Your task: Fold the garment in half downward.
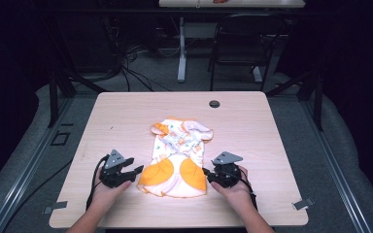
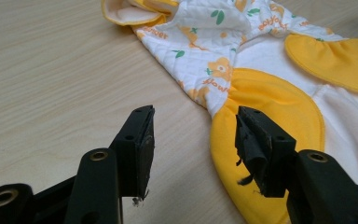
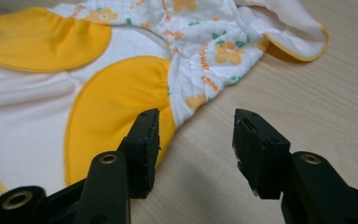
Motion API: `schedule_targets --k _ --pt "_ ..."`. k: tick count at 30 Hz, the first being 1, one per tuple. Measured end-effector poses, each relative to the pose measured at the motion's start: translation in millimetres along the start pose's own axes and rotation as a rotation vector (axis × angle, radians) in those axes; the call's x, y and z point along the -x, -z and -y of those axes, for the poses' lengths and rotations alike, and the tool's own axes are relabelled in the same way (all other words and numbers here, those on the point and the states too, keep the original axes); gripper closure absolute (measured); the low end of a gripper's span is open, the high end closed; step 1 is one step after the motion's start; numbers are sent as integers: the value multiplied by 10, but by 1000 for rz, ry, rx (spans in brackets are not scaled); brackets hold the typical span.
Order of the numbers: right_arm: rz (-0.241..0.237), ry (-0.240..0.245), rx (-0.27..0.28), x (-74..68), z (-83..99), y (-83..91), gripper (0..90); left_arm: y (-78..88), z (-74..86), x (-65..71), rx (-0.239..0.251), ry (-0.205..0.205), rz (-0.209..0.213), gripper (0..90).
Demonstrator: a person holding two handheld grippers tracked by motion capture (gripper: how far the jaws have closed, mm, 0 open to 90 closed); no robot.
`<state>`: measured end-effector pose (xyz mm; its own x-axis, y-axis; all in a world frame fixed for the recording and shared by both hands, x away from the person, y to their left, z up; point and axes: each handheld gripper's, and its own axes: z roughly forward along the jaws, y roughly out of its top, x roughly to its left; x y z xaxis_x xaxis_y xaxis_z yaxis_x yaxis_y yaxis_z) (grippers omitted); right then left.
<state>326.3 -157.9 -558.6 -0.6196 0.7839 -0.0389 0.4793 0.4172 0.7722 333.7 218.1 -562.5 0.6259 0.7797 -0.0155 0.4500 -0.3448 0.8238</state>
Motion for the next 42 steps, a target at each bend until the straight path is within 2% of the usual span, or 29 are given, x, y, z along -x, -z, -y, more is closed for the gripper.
schedule_targets --k 3,5,6,7,8,9,11,12,13,14,16,20,23,25,29,42 --pt "10 1 -3 -4 2 -25 517 -12 -4 4 7 1 -1 465" --pt "7 -4 9 -7 -7 -38 526 -36 -10 3 -12 19 30 462" --pt "1 0 15 -12 -14 -39 528 -45 -9 7 -20 17 32 465" --pt "-2 1 24 -20 -17 -46 538 -55 -10 17 -24 13 15 473" --pt "-29 7 27 -34 -18 -58 573 -58 -12 19 -19 14 14 476" --pt "-29 7 27 -34 -18 -58 573 -59 -17 22 -6 18 26 476" --pt "-65 17 29 -57 -21 -75 613 -67 -29 36 28 21 57 515" --pt "-65 35 12 -81 -43 -82 662 -93 -49 61 31 15 80 583" --pt "-78 37 13 -91 -56 -89 674 -93 -49 61 31 15 80 600" --pt "-78 37 13 -91 -56 -89 674 -113 -62 76 21 12 84 600" --pt "-98 41 30 -122 -72 -110 729 -160 -79 110 11 1 98 673" --pt "-104 75 -13 -164 -81 -175 813 -267 -109 179 -37 -36 113 782" --pt "-113 81 -39 -174 -66 -234 854 -325 -90 223 -75 -68 119 840" --pt "-114 82 -43 -172 -60 -244 860 -348 -77 238 -101 -78 131 849" --pt "-121 88 -72 -160 -41 -272 873 -387 -49 255 -121 -87 135 866" --pt "-149 97 -97 -167 -16 -289 891 -351 -9 277 -145 -78 177 897"
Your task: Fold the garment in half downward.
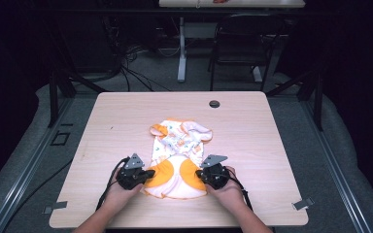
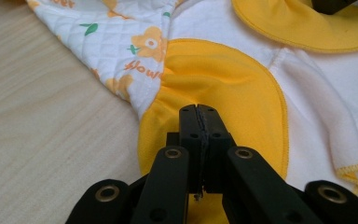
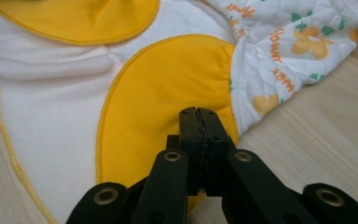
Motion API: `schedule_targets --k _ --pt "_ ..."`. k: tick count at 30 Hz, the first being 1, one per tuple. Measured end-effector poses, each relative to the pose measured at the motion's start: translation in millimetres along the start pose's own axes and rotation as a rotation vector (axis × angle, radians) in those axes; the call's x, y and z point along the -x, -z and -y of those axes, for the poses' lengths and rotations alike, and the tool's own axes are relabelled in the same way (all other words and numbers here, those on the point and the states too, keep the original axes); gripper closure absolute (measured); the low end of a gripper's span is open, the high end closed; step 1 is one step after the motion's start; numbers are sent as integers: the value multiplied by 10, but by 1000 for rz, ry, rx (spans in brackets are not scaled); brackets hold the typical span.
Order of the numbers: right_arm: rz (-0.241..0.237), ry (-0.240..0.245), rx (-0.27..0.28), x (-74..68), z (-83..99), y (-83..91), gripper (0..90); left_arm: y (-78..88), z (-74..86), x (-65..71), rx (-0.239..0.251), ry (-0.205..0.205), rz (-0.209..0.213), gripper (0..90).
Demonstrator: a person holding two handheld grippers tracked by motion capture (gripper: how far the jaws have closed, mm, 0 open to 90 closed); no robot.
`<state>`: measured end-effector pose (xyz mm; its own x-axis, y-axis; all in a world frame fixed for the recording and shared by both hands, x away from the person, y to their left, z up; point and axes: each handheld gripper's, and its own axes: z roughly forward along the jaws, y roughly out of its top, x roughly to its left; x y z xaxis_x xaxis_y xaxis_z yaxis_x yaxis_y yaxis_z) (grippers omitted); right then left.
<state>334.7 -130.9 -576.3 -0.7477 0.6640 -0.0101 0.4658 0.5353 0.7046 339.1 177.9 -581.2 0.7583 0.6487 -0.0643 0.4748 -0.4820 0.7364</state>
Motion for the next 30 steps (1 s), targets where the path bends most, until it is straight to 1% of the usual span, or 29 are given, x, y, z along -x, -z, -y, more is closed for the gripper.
schedule_targets --k 1,3,4,7,9,11,12,15,16,18,19,21,22,23,24,25,30 --pt "-2 2 1 -4 2 0 891 6 6 13 -1 3 5 897" --pt "-11 9 -6 -14 7 12 891 27 17 34 -10 -5 10 897" --pt "-22 19 -7 -24 14 22 891 36 23 49 -13 -5 15 897" --pt "-32 29 -12 -37 21 35 891 61 37 90 -24 -24 16 897" --pt "-53 40 -23 -64 33 60 891 78 46 117 -33 -29 22 897" --pt "-57 49 -29 -72 35 69 891 93 56 140 -37 -39 26 897" --pt "-66 54 -32 -97 42 81 891 102 61 149 -41 -44 27 897" --pt "-74 66 -40 -124 51 98 891 128 83 180 -46 -45 33 897" --pt "-90 77 -50 -145 65 124 891 154 98 195 -55 -56 40 897" --pt "-95 86 -57 -158 72 140 891 167 112 208 -56 -53 44 897" --pt "-94 86 -58 -180 83 152 891 187 130 227 -59 -50 53 897" --pt "-102 102 -71 -208 94 178 891 216 155 266 -63 -56 59 896" --pt "-112 107 -85 -225 96 197 891 226 163 281 -66 -57 64 896" --pt "-112 116 -105 -227 90 212 892 238 174 302 -69 -59 69 896" --pt "-112 116 -105 -227 90 212 892 247 184 327 -69 -61 70 896" --pt "-122 111 -104 -234 92 214 892 262 191 349 -77 -70 77 896" --pt "-147 116 -133 -270 100 250 891 291 221 416 -83 -78 98 895"
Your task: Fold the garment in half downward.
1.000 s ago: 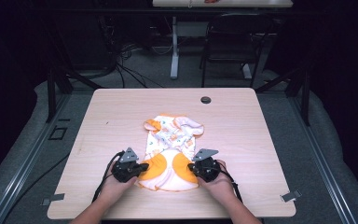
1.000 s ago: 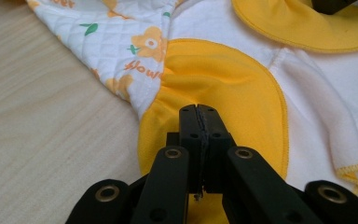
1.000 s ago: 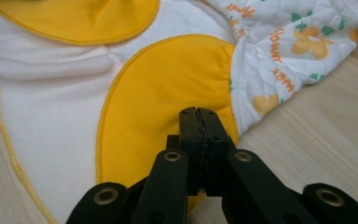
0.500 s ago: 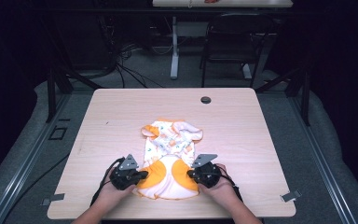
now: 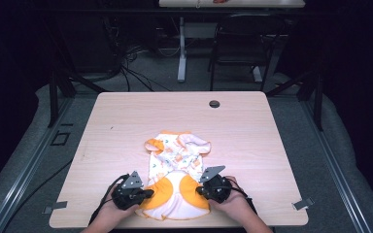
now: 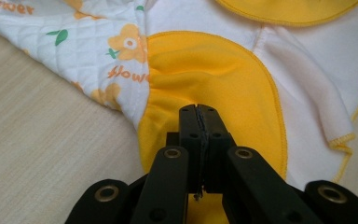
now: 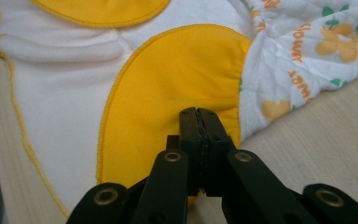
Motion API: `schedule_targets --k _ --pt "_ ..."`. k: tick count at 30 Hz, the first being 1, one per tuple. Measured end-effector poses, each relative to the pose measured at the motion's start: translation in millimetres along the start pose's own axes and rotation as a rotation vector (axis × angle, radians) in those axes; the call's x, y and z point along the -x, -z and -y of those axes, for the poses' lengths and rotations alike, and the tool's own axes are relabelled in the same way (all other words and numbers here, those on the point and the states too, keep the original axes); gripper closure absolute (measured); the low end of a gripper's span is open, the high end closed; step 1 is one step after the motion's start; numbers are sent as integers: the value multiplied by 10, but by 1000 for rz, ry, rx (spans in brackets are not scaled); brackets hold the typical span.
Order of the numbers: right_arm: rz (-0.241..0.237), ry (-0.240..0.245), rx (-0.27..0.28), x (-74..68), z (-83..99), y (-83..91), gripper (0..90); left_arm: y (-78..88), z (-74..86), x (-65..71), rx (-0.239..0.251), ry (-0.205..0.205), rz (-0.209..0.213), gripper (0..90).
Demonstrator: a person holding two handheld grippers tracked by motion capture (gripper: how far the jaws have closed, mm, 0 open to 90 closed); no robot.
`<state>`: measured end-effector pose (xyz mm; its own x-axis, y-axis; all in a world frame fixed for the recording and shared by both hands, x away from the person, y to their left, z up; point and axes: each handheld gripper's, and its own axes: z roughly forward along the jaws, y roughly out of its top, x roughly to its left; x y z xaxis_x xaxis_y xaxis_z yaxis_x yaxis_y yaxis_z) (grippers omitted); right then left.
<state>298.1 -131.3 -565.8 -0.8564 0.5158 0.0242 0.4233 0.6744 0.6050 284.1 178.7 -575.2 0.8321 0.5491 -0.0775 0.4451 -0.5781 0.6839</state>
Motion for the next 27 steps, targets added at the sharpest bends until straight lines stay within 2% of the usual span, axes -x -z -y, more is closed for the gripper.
schedule_targets --k 3,5,10,12,15,21,24,26,27 --pt "-20 2 -4 2 5 13 883 2 0 -14 4 5 5 891" --pt "-26 -21 15 25 8 26 877 22 -15 -35 10 9 7 866" --pt "2 -17 48 70 -20 68 876 72 -51 -90 52 30 7 862" --pt "7 -41 87 97 -32 69 875 89 -75 -135 75 46 3 861" --pt "22 -46 93 158 -63 76 873 84 -116 -234 90 62 -9 862" --pt "50 -79 107 409 -198 79 888 -11 -239 -520 81 79 -53 884" --pt "59 -93 92 577 -296 38 892 -74 -331 -669 75 113 -46 894" --pt "62 -107 89 712 -422 8 893 -91 -427 -735 83 115 -53 896" --pt "62 -107 89 712 -422 8 893 -94 -482 -762 83 108 -59 896"
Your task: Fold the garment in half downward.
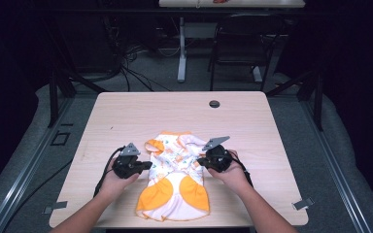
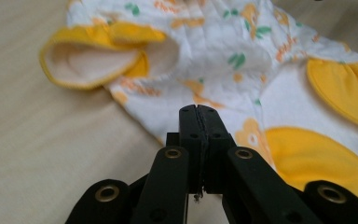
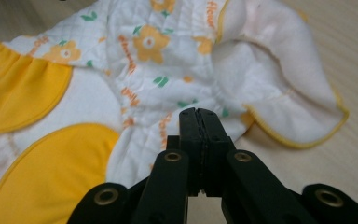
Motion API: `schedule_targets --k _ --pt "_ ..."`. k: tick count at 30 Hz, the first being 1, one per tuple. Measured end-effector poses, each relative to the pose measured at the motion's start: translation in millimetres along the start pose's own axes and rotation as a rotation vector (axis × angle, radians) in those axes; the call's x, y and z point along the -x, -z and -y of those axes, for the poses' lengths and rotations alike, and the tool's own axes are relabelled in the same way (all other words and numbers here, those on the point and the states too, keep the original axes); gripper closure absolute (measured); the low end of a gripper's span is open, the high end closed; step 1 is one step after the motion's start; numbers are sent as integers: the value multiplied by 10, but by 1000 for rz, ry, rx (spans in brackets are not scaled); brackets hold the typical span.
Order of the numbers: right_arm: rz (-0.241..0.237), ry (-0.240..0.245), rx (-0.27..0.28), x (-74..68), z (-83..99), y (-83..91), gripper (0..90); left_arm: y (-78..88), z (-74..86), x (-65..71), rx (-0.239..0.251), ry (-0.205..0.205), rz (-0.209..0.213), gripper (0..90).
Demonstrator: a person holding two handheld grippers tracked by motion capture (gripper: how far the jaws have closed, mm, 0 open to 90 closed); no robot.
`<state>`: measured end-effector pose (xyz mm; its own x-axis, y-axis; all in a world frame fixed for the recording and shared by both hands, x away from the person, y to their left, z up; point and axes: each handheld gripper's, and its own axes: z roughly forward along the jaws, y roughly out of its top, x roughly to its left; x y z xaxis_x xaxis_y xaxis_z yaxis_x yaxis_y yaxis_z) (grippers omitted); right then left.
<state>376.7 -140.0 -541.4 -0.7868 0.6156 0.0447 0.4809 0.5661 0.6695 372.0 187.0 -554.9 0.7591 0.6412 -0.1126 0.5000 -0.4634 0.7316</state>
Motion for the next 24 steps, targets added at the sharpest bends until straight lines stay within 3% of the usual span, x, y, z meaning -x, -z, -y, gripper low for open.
schedule_targets --k 4,10,15,24 --pt "25 19 -7 93 -183 -57 893 -61 -245 -84 1 -29 -28 896" --pt "53 13 1 256 -403 -212 891 -267 -544 -248 14 -23 -52 895" --pt "90 -10 9 344 -504 -332 888 -418 -638 -327 2 -14 -57 892" --pt "152 -20 9 440 -665 -543 851 -656 -766 -428 -15 -6 -101 879"
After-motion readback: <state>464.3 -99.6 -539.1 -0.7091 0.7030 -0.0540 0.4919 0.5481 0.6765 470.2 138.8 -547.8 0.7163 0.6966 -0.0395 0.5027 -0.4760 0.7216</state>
